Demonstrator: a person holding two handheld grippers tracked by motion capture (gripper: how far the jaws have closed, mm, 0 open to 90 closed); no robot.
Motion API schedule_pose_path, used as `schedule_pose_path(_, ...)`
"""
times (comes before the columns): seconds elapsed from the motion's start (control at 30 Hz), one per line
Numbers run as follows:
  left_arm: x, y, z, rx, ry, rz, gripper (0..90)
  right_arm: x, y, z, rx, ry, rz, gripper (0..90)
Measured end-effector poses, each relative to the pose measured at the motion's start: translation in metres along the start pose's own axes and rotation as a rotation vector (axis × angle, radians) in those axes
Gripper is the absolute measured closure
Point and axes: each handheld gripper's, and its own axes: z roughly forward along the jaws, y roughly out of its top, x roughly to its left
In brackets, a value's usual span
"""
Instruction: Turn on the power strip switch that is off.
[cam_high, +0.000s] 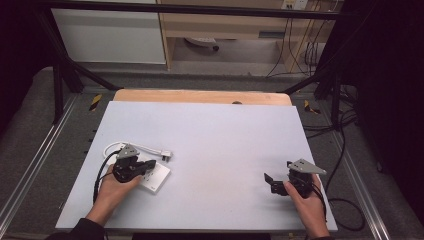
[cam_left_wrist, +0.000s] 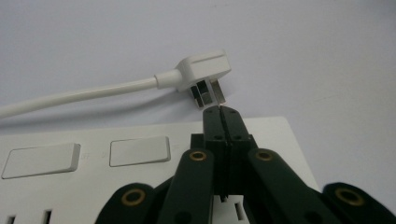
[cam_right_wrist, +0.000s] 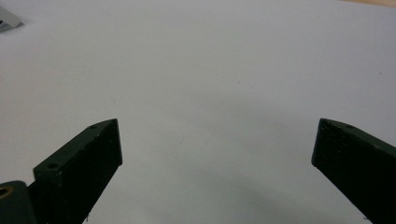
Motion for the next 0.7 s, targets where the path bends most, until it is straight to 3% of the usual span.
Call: schedule_pose_path(0.7,0.0054,-0.0007,0.0005,-0.004,-0.041,-0.036,90.0,-0.0002,-0.0002,0.0003,0.001,-0.001,0.0,2.2)
